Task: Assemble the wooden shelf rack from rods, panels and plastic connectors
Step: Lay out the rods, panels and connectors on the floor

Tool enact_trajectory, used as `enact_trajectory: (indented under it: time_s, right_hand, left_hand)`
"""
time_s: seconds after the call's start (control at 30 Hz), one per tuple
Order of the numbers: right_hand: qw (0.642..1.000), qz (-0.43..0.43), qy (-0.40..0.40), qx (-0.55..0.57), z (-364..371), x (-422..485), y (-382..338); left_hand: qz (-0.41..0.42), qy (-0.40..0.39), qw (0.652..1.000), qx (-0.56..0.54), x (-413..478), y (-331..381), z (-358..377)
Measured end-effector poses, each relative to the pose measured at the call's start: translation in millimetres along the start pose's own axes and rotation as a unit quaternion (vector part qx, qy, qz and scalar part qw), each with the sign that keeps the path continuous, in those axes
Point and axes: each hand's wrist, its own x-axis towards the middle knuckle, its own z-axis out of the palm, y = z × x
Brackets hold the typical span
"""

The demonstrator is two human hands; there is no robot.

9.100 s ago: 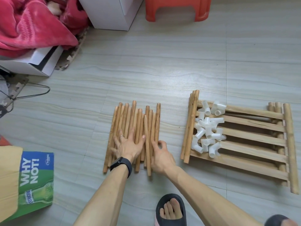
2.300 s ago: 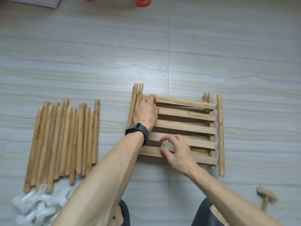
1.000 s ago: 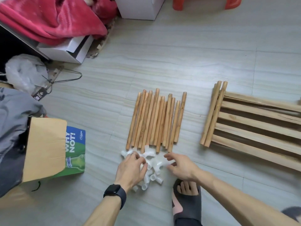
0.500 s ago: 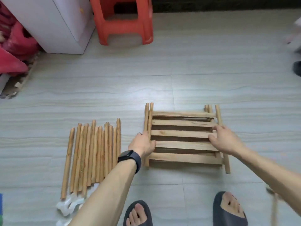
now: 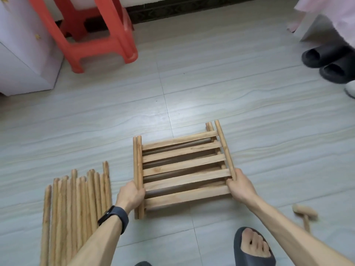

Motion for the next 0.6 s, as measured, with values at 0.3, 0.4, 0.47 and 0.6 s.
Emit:
enact_trajectory:
  time_s: [0.3,0.4,0.47,0.6]
  right_hand:
    - [0.999,0.008,-0.014,0.052,0.5,-5.5,-3.3]
    - [0.996,-0.004,0.006,0.089,-0.8,-6.6,-3.7]
    - [0.994,-0.018,0.024,0.103,-2.2,-6.2,-4.7]
    - [0.99,-0.047,0.067,0.113,-1.1,-7.8,-0.9]
  left_hand:
    - [0.006,0.002,0.991,0.132,-20.5,21.7,-5.5]
    - [0.005,0.029,0.991,0.13,-25.9,25.0,-0.9]
    - [0.003,0.052,0.992,0.115,-27.6,25.7,5.0]
    - [0.002,0.084,0.984,0.158,-28.6,28.4,8.1]
